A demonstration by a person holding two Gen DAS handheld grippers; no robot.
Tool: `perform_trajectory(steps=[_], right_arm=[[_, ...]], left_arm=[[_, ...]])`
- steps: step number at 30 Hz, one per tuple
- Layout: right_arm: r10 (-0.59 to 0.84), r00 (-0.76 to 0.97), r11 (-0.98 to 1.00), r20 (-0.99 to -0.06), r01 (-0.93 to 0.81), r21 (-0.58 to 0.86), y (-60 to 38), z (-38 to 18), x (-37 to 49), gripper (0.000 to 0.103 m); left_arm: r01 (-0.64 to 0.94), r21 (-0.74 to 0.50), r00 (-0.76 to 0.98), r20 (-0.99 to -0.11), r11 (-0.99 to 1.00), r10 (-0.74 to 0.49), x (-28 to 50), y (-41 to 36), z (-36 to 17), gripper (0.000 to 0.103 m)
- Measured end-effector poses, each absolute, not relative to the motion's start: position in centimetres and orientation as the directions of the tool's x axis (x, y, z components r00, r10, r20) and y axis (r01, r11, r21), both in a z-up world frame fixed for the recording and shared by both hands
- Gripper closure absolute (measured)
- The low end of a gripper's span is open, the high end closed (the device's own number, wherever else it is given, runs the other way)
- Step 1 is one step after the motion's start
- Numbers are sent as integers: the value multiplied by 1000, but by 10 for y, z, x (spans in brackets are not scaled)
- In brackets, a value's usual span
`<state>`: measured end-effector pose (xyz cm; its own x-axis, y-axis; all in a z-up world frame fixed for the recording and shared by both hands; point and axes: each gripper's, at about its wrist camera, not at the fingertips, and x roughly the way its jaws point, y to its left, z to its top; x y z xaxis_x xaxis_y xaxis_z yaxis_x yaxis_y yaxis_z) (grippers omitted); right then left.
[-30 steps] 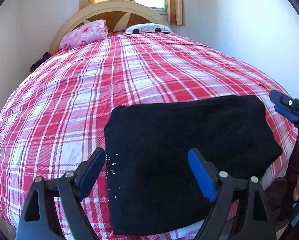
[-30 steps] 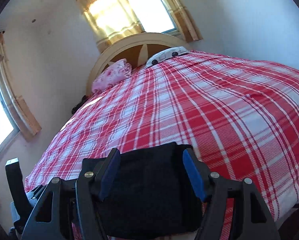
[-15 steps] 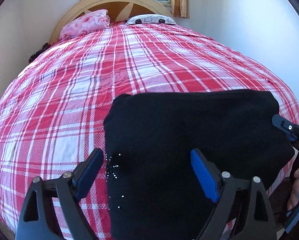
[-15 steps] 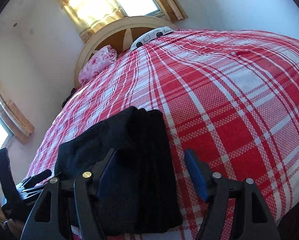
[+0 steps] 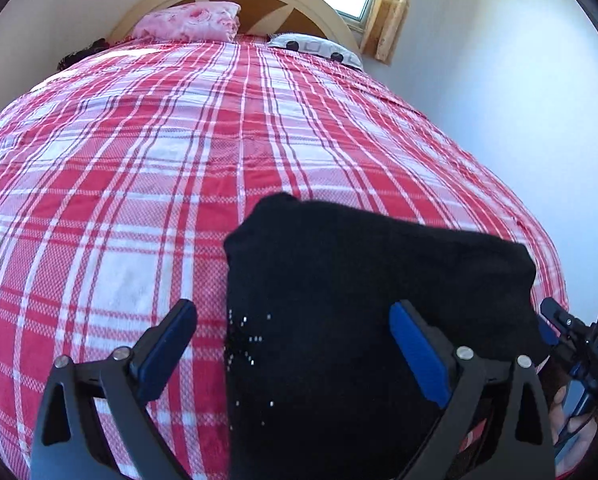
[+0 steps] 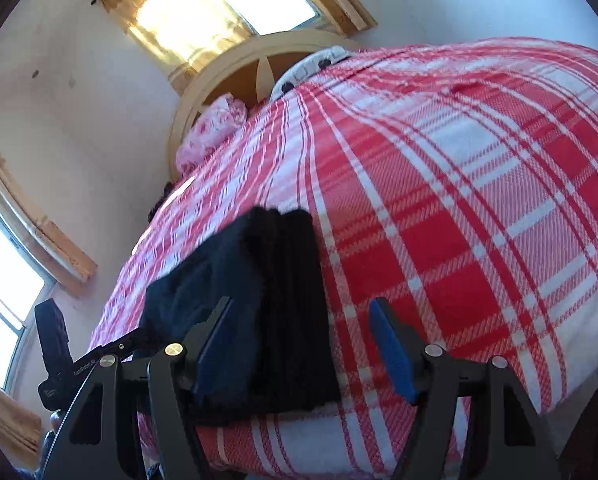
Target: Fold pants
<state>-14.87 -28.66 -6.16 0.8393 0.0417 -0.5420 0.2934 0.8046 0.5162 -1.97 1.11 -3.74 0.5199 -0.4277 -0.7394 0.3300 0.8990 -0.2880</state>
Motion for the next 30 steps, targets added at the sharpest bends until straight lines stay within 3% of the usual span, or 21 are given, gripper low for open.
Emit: perform_trajectory(steps=[4,7,12,15,20,24,30], right_arm=[[52,842,786,-537,298,542,-287,-75,-138,33],[-4,839,836,-544,301,458,-271,-75,-139,33],[43,816,853,-577,270,446,-255,-76,-144,33],[104,806,846,-583,237,478,-248,-78,-148,37],[199,824,749,-531,221,624,-267,-90,-153,61],[227,825,730,-518,208,651,-266,-92,-155,63],[213,827,736,-521,215,642,-258,-95,-152,62]], left_arm=[[312,-322,493,-749,894,-442,-10,10,-50,4],[293,-377,457,-752,879,-475,-11,11,-60,3],[352,-362,439,-751,863,-494,-21,6,-61,4],[385,-399,405,-737,832,-541,-26,4,-63,12],[353,-505,369,-699,788,-613,-21,14,-67,34],[340,-541,372,-674,770,-638,-24,20,-65,47],[341,-509,403,-680,790,-612,-24,14,-64,48]])
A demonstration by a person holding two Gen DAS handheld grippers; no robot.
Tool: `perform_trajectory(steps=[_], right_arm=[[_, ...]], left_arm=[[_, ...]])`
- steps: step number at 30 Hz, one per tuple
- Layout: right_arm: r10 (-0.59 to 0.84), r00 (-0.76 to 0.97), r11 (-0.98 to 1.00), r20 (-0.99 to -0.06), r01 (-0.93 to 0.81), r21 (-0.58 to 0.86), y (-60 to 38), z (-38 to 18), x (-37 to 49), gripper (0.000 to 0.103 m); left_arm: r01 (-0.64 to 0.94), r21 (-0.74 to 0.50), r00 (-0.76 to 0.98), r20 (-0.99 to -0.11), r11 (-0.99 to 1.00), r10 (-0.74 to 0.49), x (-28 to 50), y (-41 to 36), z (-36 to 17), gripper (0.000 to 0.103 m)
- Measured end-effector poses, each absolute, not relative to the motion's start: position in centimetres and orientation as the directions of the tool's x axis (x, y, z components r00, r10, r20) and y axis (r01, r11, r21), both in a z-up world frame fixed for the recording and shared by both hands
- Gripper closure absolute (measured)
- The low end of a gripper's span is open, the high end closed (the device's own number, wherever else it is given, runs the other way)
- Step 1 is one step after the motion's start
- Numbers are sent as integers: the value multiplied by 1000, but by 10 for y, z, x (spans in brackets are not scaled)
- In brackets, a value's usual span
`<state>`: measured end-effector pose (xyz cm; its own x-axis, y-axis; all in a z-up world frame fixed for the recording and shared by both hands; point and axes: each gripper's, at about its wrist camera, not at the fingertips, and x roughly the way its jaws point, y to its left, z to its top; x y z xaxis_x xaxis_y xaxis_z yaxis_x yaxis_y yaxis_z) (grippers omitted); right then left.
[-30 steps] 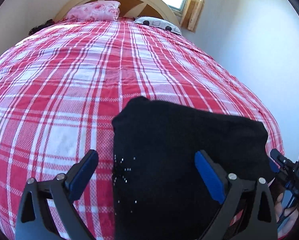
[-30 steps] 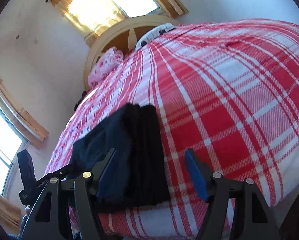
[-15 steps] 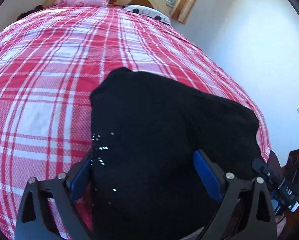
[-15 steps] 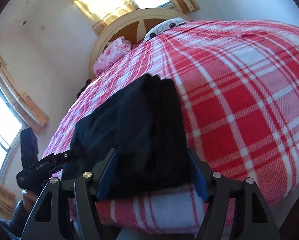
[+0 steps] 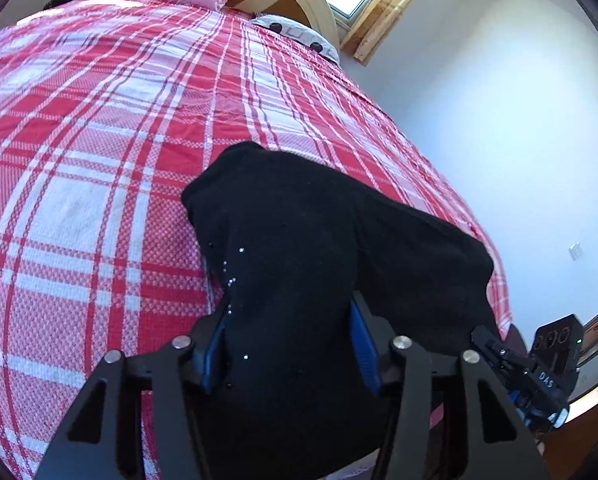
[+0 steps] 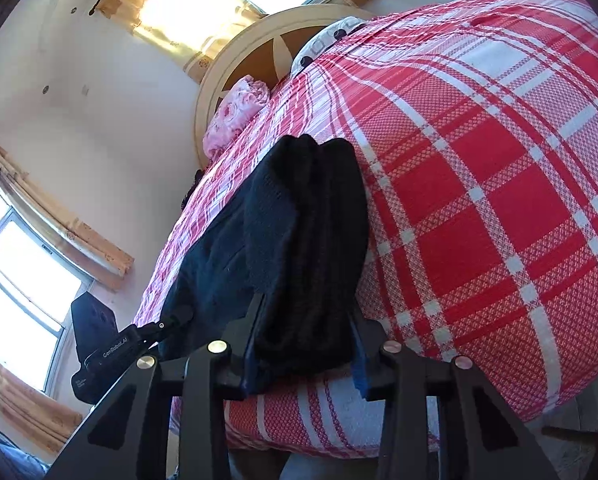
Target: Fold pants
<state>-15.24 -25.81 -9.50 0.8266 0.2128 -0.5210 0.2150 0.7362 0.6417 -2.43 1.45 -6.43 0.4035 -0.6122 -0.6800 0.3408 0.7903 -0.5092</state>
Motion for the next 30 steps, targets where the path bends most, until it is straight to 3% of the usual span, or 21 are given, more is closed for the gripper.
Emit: perform_trajectory(steps=[4,6,17,30], right_arm=[[169,814,775,-555,238,585,-250,-88,-146,65],[148,803,805,-578,242,542,-244,-82,-145,69],[232,837,827,-496,99,554,-219,-35,-121,72],[501,746,813,-439,-233,533,-92,-28,47,72]], left_arm=[[391,-440,441,-681,808,-584,-32,10,-55,66],[411,-450,443,-661,793,-605,-34,13,-47,70],[392,-402,566,-604,828,-561,-24,45,-11,71],[63,-237,790,-582,969,-194,31,182,5,71]])
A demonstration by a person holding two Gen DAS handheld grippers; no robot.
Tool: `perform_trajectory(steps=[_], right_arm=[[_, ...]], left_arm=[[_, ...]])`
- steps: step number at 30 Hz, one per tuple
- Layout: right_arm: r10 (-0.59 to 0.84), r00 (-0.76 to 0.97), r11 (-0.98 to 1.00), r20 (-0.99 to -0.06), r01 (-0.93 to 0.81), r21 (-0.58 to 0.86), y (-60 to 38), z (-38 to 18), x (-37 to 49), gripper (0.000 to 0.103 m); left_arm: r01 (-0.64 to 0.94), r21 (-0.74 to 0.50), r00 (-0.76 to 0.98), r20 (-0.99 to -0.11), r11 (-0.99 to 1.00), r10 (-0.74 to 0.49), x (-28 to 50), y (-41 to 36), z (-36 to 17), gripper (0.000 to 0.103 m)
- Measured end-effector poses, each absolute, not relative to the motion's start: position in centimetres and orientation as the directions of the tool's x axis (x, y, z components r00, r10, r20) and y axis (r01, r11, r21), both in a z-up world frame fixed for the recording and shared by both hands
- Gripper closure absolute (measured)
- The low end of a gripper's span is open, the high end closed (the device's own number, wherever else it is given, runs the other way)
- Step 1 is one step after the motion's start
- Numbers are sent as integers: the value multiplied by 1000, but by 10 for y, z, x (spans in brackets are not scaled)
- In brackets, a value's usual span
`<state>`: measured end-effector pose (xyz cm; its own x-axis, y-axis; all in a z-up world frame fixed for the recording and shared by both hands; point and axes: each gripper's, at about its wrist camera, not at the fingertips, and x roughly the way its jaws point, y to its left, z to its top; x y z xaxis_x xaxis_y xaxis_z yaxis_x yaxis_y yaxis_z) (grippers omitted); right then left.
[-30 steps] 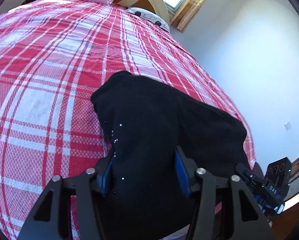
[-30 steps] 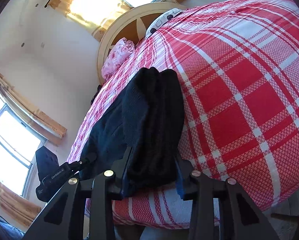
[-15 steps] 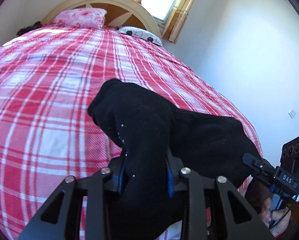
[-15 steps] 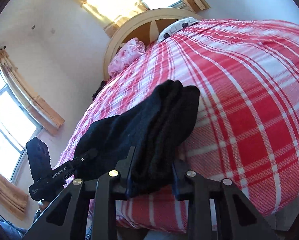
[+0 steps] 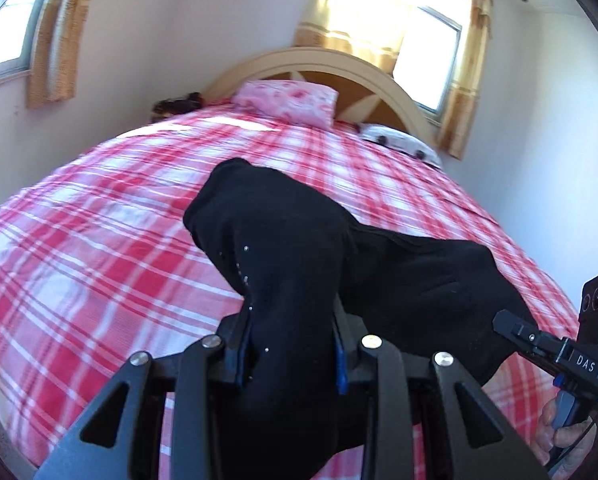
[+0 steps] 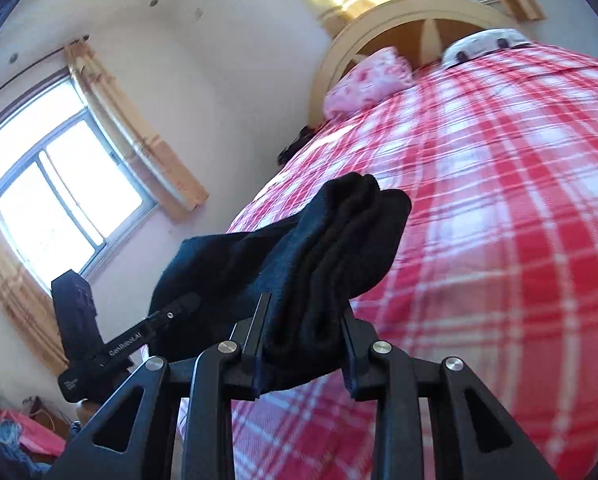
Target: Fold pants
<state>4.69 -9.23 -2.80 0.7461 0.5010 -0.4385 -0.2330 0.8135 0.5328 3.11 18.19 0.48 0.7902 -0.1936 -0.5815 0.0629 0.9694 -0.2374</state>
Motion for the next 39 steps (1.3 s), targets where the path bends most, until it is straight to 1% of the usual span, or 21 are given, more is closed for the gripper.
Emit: perform_trajectory(steps=[4,8,11,13,14,16,17,18,19,20,21,24,28,30,32,33,35,37,39], right_arm=[[535,700,804,-472,-250,540,-55,-48,92,72],[509,671,839,-540,-247,484,-24,-71,122,72],[475,664,864,-578,-226,450,-17,-87,131,72],[451,657,879,-604,-209,429,-18,-98,133,72],[442,653,883,-615,-198,425,-19,-103,135,72],[445,654,881,-611,-198,430,-20,-104,130,70],[438,656,885,-615,-196,422,-20,-104,130,69],[432,658,888,-617,-193,417,-20,-105,131,67],[428,660,889,-618,-185,418,-21,-106,131,61],[428,658,887,-620,-174,428,-24,-108,133,53],[428,655,885,-623,-162,437,-25,-110,134,52],[464,647,857,-605,-155,491,-32,-112,134,50],[468,649,852,-599,-151,501,-36,-108,128,49],[451,670,853,-590,-130,506,-42,-103,119,49],[365,714,892,-598,-83,445,-44,-95,104,49],[296,749,919,-592,-55,391,-43,-87,93,49],[194,805,954,-561,-21,299,-37,-72,72,49],[167,839,973,-518,-54,226,-26,-57,56,49],[185,837,975,-515,-90,204,-16,-48,51,49]], left_arm=[[-25,-194,785,-611,981,-101,45,209,-13,71],[-91,-148,753,-657,985,-29,57,220,-41,70],[-122,-165,720,-693,979,-27,61,226,-60,68],[-134,-158,704,-710,978,-19,63,228,-67,55],[-143,-147,698,-716,979,-5,63,228,-68,51],[-163,-135,692,-722,977,16,63,230,-69,37],[-172,-129,688,-725,977,26,63,232,-69,33],[-178,-122,685,-728,977,34,62,234,-69,27],[-180,-114,683,-730,977,41,62,236,-68,23],[-185,-105,680,-731,977,50,61,238,-67,21],[-189,-98,679,-732,977,58,60,239,-66,18],[-201,-76,679,-729,977,83,56,243,-60,18],[-220,-39,683,-720,975,126,47,244,-49,18],[-230,6,682,-713,973,166,42,244,-44,17],[-240,54,683,-700,969,209,37,242,-37,17],[-251,76,684,-692,965,232,35,241,-34,18],[-280,138,689,-660,950,299,30,236,-26,17],[-289,169,696,-639,942,328,27,230,-19,11],[-260,153,712,-636,953,296,24,222,-13,9]])
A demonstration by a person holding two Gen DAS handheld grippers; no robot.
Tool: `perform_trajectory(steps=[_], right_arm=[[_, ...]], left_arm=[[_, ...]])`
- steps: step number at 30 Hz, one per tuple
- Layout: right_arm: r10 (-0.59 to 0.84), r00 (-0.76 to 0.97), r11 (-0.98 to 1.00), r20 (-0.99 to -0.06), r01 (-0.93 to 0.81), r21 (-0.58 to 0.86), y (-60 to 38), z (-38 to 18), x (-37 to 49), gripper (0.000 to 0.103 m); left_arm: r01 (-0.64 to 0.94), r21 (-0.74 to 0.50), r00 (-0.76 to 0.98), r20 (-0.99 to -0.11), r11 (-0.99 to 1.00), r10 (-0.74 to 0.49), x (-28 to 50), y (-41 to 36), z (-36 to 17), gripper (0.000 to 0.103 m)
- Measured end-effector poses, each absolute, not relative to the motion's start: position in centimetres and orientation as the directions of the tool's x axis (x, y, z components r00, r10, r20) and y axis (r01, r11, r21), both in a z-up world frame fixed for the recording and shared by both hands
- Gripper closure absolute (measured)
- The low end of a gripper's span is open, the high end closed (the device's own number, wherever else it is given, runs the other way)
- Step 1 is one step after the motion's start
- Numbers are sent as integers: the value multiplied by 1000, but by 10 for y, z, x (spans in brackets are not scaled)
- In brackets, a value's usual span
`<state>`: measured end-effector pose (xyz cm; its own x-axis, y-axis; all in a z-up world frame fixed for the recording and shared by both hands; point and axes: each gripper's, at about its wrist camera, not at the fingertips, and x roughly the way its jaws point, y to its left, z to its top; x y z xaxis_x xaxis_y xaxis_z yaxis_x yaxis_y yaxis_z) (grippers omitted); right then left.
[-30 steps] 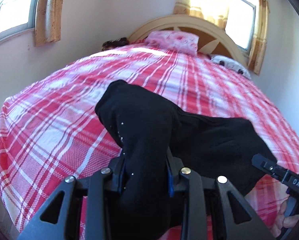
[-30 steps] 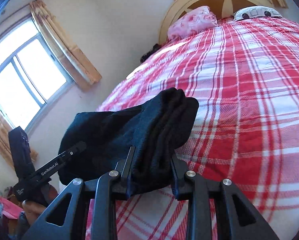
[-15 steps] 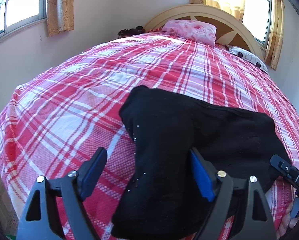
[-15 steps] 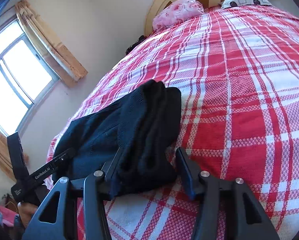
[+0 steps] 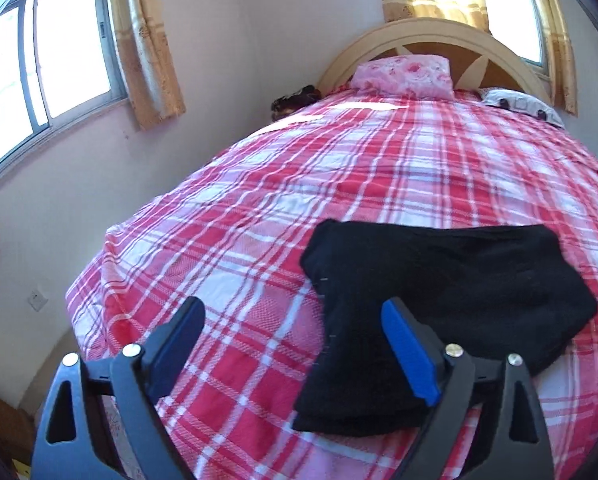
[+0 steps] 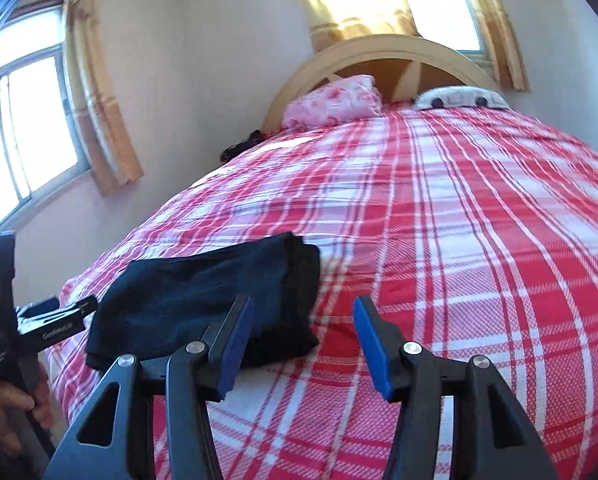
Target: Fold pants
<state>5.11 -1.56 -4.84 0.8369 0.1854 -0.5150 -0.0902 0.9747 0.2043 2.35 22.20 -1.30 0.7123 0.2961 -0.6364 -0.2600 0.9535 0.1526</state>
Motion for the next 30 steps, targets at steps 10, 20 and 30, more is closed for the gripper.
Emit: perform_trajectory(steps=[10,20,30], right_arm=[[257,764,945,-592,-70,320,-11,-50,36,49],[209,770,947,-603,-5,321,-32,-44,11,48],[184,780,955,-598,1,296,-28,-43,-6,48]], left_arm=[[-124,83,684,-715,989,146,14,171,-27,2],[-53,96,684,-722,994,106,-5,134,-29,2],[-43,92,661,-744,995,97,-17,121,-34,2]])
